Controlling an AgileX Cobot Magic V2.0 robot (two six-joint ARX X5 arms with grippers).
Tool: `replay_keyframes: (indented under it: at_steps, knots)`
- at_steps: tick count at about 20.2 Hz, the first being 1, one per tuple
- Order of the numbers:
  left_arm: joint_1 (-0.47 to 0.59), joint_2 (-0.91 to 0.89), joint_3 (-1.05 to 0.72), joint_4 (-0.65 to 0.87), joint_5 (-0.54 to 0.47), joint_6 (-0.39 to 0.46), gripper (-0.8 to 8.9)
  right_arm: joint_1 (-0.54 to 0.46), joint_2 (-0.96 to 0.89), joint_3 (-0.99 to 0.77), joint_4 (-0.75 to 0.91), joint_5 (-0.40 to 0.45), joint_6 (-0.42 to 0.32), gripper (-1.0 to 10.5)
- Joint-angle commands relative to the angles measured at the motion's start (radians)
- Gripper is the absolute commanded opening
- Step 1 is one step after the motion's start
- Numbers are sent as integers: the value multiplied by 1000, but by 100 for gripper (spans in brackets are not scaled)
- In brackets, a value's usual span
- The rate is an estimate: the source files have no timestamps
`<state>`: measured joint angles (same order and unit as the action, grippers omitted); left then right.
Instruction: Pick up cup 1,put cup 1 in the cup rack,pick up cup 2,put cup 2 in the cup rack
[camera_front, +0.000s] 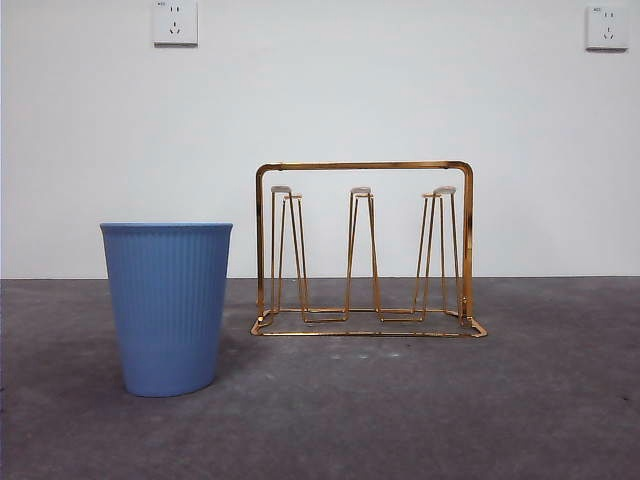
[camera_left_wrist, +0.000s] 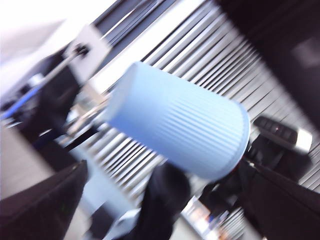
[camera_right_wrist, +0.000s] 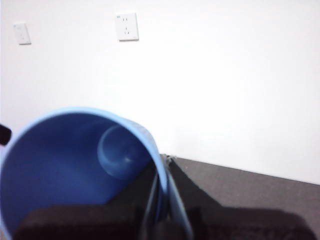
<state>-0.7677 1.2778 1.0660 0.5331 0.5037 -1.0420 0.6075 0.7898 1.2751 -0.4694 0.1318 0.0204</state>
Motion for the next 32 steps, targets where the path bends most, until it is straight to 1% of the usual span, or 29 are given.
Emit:
replay_keyframes:
  at_steps: [1, 3, 8, 11, 13, 19, 21, 22, 25, 29, 32]
  knots:
    - [-28, 58, 2, 159, -57, -117, 686, 2, -2, -8, 30, 2, -19, -16]
    - [-36, 102, 2, 227, -96, -160, 686, 2, 11, -8, 56, -9, -28, -16]
    - [-37, 146, 2, 315, -184, -189, 686, 2, 40, -8, 83, -37, -28, -16]
    - [-36, 148, 2, 329, -217, -197, 686, 2, 79, -8, 130, -65, -23, -16]
    - [-36, 148, 2, 330, -217, -197, 686, 2, 110, -8, 161, -90, -20, -16]
    - [-23, 148, 2, 329, -217, -196, 683, 49, 171, -8, 178, -90, -25, -16]
    - [-13, 148, 2, 329, -217, -196, 607, 55, 175, -8, 182, -90, -27, -16]
    - [-9, 148, 2, 331, -217, -196, 592, 55, 175, -8, 178, -90, -28, -16]
    - [0, 148, 2, 346, -217, -196, 592, 55, 175, -8, 160, -90, -34, -16]
    - [22, 148, 2, 368, -226, -215, 593, 55, 175, -8, 129, -91, -70, -16]
    - [34, 148, 2, 380, -225, -220, 593, 55, 175, -8, 129, -90, -74, -16]
